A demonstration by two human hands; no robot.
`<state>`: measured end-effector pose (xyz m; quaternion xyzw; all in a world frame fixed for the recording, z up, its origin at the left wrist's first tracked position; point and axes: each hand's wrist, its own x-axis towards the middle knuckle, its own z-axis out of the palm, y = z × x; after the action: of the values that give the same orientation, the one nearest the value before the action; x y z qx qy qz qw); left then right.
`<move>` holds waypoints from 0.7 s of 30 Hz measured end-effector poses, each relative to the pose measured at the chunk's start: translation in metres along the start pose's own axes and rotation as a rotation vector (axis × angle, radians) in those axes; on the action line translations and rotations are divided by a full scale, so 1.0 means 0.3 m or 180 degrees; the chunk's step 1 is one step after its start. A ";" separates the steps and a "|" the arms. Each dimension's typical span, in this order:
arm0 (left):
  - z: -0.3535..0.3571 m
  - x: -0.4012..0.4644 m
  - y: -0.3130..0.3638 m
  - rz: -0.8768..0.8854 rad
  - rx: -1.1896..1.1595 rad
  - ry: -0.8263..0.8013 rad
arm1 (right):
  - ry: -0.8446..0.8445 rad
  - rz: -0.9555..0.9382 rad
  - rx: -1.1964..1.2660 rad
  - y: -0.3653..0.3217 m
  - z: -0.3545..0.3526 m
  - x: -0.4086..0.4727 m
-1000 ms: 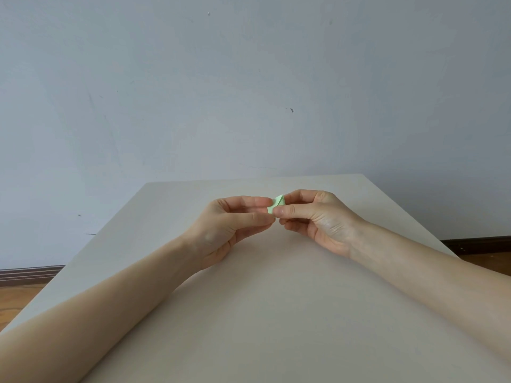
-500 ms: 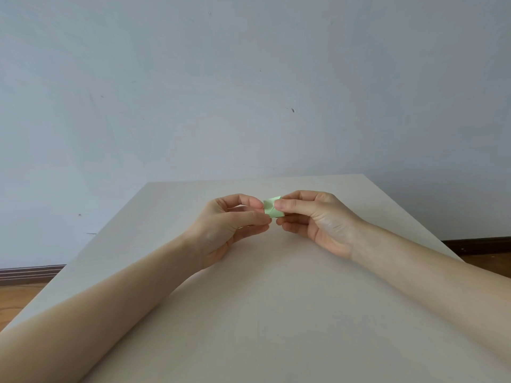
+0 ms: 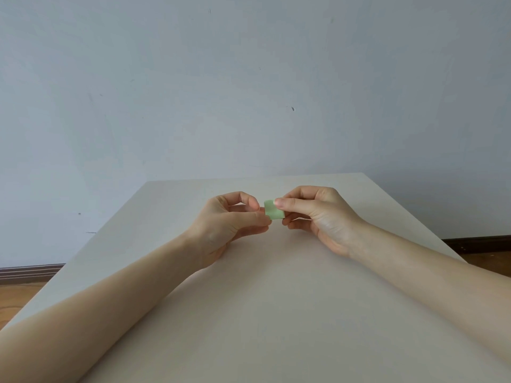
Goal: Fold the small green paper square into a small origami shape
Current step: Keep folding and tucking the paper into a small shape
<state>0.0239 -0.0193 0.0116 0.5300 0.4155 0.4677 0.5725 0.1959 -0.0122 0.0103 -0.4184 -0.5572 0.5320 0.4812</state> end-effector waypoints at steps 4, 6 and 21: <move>0.003 0.001 0.003 -0.0008 0.0037 -0.0018 | 0.0010 -0.0097 -0.0066 0.005 0.001 0.003; 0.002 0.000 0.005 -0.0021 0.0019 -0.0022 | 0.0012 -0.0200 -0.0105 0.008 0.003 0.003; -0.001 0.003 0.007 -0.0211 -0.0124 0.0028 | 0.0129 -0.0507 -0.1113 0.027 0.018 0.001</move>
<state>0.0237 -0.0184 0.0138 0.5026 0.4261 0.4587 0.5961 0.1901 -0.0122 0.0025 -0.4609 -0.6626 0.3788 0.4528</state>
